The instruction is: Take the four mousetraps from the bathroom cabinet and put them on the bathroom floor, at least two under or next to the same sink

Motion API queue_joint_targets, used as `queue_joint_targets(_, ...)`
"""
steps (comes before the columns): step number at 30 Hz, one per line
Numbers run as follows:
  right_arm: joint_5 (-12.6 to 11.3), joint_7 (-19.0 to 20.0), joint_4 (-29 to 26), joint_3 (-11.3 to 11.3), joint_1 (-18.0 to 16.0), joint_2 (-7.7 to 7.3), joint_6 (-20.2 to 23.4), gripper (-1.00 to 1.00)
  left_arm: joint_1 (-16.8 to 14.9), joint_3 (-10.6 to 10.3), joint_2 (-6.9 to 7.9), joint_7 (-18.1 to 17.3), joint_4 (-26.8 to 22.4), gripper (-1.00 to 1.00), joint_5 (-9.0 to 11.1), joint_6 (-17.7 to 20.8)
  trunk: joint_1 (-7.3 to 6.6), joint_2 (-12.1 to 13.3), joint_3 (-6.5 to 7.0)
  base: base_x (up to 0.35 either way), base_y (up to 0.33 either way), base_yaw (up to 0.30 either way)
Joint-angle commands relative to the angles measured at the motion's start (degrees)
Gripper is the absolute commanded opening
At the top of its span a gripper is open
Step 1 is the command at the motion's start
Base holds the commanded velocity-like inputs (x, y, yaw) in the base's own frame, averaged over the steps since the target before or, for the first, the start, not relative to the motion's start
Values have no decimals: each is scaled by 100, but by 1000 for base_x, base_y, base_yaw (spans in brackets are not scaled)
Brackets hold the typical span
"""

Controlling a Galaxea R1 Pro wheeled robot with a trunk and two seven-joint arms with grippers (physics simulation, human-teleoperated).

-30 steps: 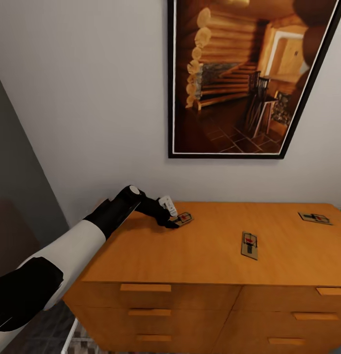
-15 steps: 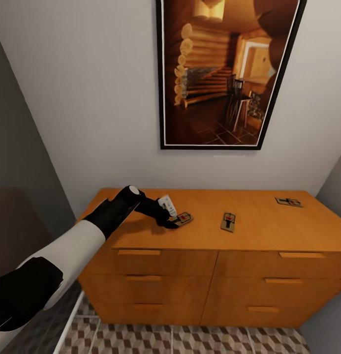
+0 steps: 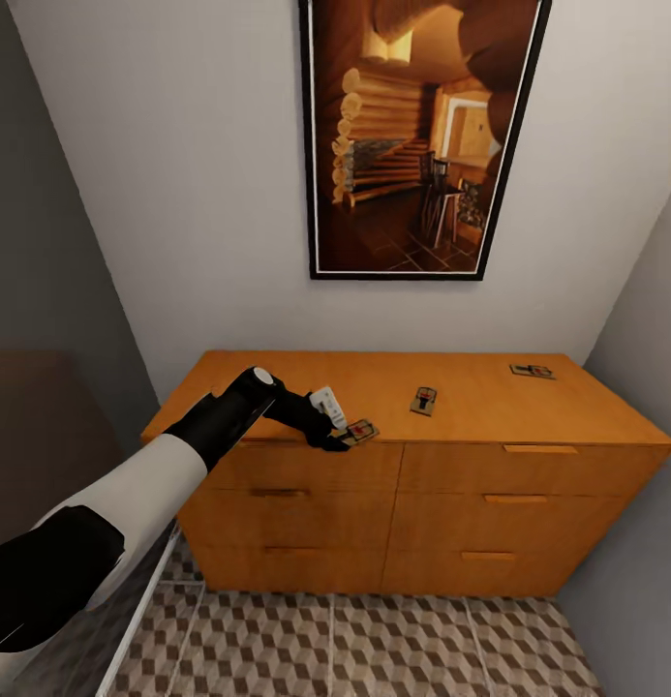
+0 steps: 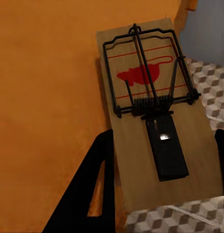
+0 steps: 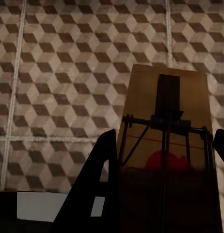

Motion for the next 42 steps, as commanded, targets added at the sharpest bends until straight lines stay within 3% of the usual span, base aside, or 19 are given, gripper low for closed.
queue_joint_targets(1,50,15,4,-52,-2,-2,-16,-100,-3,6,-2,-22,-2,-100,-29,40,-4,-3,-6,-336,-92,0)
queue_joint_targets(18,49,27,1,-52,-3,-2,-16,-100,-3,6,-10,-9,349,-100,-31,27,-4,-3,-6,-334,-93,0)
queue_joint_targets(23,51,9,1,-52,-4,-2,-16,-100,-3,6,-11,-3,437,-100,-31,22,-4,-3,-6,-89,-27,0)
queue_joint_targets(29,55,-12,-5,-52,-2,-2,-16,-100,98,-10,-145,12,987,-100,-31,-37,-4,-3,-6,-1,0,0)
queue_joint_targets(33,54,-6,-5,-59,-3,-9,-16,-100,342,-12,-208,38,1465,-100,-31,-618,-4,-3,-6,0,0,0)
queue_joint_targets(42,56,-6,-12,-66,-2,-16,-16,-100,778,-12,-452,670,3638,-100,-31,-2522,-4,-3,-6,0,0,0)
